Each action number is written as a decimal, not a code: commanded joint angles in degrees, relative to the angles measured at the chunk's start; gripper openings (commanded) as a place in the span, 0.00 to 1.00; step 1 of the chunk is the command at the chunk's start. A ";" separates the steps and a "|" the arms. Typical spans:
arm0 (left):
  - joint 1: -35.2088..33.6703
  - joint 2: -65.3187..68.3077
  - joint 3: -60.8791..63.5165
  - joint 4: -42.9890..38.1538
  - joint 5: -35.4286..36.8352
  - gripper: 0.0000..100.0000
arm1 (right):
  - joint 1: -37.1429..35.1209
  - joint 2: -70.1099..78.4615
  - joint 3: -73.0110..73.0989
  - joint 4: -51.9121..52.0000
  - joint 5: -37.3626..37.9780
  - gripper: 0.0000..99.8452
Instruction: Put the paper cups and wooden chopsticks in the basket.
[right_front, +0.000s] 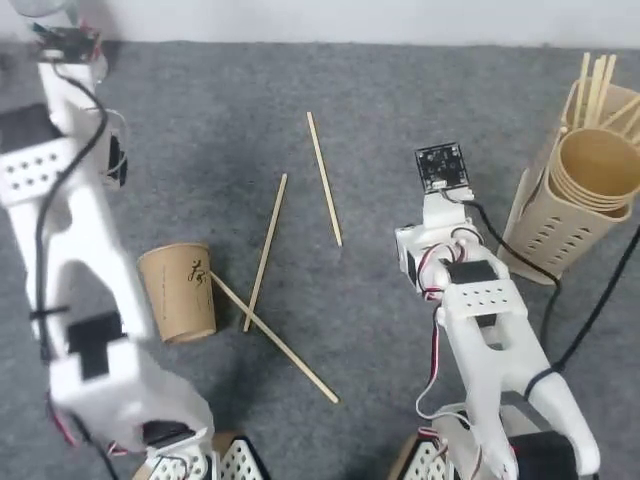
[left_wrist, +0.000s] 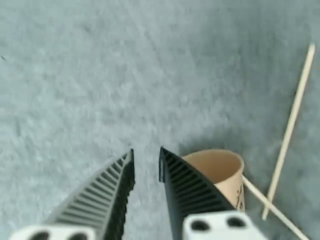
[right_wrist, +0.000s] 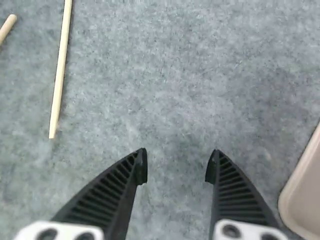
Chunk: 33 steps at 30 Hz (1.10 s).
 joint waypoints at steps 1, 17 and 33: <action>1.32 12.04 -16.84 6.95 -2.37 0.08 | -1.71 -1.71 -0.26 -1.45 0.88 0.19; 8.09 23.21 -9.71 2.81 -7.74 0.08 | -4.88 -1.63 4.13 -8.75 5.71 0.19; 10.81 7.74 18.42 6.95 -19.25 0.08 | -5.85 -1.63 4.22 -8.66 6.95 0.19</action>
